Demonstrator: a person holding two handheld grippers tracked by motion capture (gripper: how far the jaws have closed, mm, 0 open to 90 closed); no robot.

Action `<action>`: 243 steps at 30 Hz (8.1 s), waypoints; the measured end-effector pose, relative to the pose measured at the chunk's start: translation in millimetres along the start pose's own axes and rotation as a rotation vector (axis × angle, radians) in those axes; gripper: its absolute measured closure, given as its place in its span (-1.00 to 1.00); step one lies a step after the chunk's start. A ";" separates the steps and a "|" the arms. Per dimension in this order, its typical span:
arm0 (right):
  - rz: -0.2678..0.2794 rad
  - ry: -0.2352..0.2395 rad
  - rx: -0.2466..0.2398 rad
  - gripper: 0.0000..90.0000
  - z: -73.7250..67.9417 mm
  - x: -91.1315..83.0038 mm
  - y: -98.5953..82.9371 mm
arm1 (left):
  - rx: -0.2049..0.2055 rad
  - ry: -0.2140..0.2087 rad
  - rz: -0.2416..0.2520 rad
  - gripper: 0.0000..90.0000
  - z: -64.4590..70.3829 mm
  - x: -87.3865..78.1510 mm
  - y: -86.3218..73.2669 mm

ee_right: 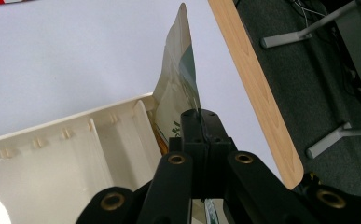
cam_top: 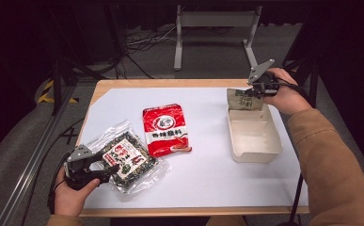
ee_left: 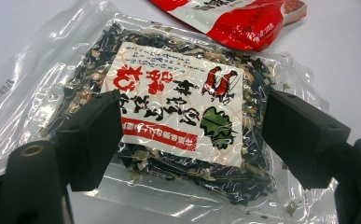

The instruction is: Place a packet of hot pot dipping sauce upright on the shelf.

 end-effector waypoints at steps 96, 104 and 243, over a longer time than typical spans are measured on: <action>0.501 0.181 0.454 -0.09 -172.9 -39.4 -55.5 | -0.004 -0.030 -0.014 -0.44 -56.5 80.6 119.0; 0.501 0.205 0.438 -0.09 -179.0 -35.6 -55.9 | -0.037 -0.014 -0.009 -0.51 -74.5 105.5 124.8; 0.536 0.258 0.505 -0.07 -188.9 -26.6 -64.0 | 0.349 -0.373 0.288 1.00 67.9 9.8 187.3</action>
Point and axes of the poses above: each handheld gripper's, and its own axes: x roughly forward along the jaws, y roughly out of its top, z roughly to its right, the point moved 2 cm from there along x, roughly forward along the jaws, and after that the axes turned 11 degrees about x, right-handed, at the moved point
